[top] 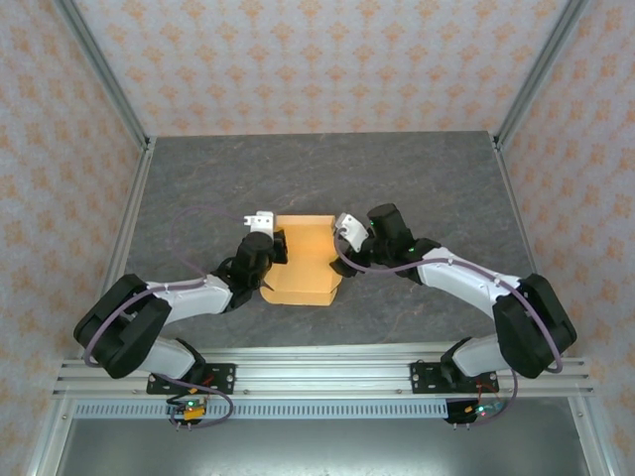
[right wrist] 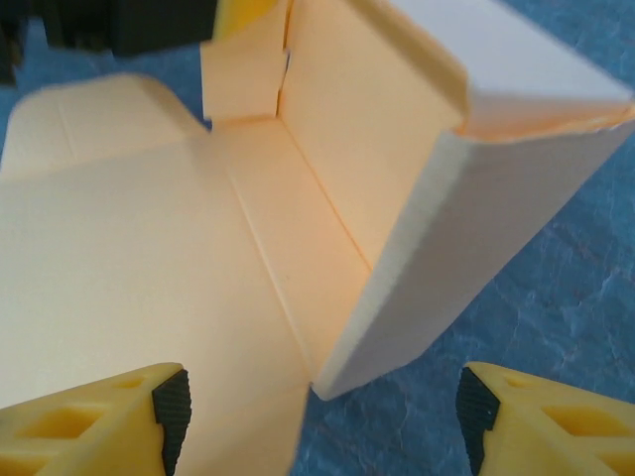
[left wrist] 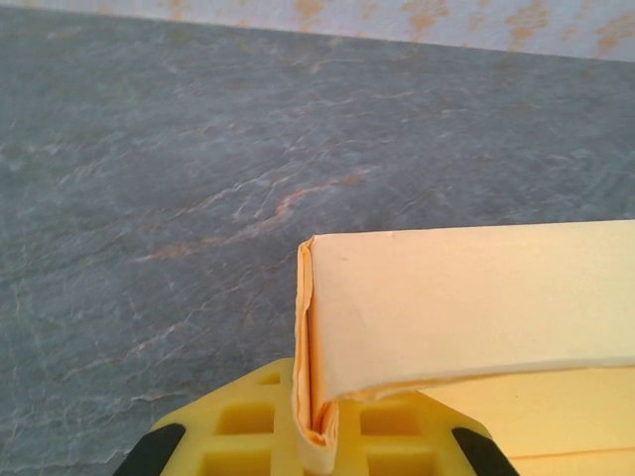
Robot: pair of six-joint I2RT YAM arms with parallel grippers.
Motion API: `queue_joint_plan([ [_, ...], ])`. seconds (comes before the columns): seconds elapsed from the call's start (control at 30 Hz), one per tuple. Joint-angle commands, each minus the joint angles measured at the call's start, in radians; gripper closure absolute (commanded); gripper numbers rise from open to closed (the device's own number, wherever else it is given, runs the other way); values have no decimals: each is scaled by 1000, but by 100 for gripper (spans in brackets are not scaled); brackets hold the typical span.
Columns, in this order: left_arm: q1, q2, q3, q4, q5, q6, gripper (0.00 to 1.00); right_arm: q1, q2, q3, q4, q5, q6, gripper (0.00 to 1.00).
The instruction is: Fold the paper box
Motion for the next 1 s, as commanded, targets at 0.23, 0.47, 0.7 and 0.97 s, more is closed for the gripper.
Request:
queue_joint_plan([
  [0.23, 4, -3, -21, 141, 164, 127, 100, -9, -48, 25, -81, 25, -63, 26],
  [0.47, 3, 2, -28, 174, 219, 147, 100, -28, -58, 41, -106, 24, -80, 29],
  [0.7, 2, 10, -28, 195, 254, 157, 100, -34, -41, 77, -163, -28, -112, 47],
  [0.97, 2, 18, -18, 191, 270, 158, 100, -48, -12, 64, -68, 19, -6, 65],
])
